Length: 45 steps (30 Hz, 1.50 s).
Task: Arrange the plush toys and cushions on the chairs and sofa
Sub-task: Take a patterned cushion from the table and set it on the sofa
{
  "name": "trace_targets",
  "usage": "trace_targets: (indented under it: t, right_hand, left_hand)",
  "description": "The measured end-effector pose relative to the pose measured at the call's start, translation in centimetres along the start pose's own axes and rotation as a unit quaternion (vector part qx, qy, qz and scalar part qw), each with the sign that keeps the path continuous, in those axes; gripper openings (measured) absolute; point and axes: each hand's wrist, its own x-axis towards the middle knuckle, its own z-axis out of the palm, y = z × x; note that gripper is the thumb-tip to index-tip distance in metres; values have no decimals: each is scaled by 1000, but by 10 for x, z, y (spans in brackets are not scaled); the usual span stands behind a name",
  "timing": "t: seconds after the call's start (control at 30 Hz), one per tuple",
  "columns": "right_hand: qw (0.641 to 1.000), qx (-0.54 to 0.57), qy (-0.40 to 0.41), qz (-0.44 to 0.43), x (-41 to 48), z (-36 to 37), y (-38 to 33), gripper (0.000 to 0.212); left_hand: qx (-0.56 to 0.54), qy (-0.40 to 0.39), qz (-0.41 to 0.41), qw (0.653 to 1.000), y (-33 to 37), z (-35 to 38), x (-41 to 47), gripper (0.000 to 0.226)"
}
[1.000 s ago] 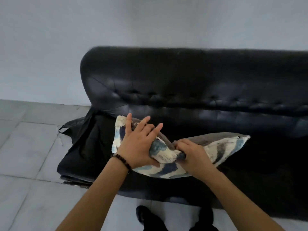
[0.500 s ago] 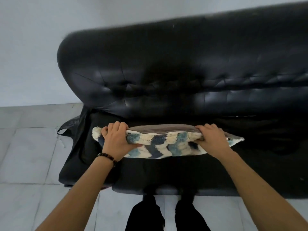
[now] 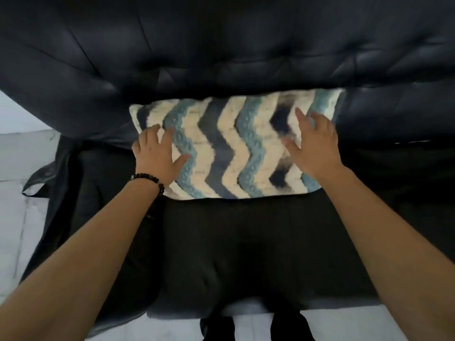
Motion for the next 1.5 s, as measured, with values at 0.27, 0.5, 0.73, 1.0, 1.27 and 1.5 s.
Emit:
trace_targets:
  t: [0.27,0.5,0.73,1.0,1.27,1.5]
  right_hand:
    - [932,270,37,237,-16,109,20,140]
    - [913,332,90,221,-20,126,30,145]
    - [944,278,-7,178,-6,142,21,148]
    - [953,11,269,-136,15,107,-75,67]
    - [953,-155,165,-202,87,90,-60,101]
    - [965,-183,143,-122,81,90,-12,107]
  left_hand:
    - [-343,103,-245,901,-3,101,-17,126]
    - [-432,170,-334,820,-10,115,-16,131]
    - [-343,83,-310,883,-28,109,-10,117]
    - [79,255,69,961,-3,76,17,62]
    - [104,203,10,974,13,82,69,67]
    - [105,170,12,980,16,92,68,67]
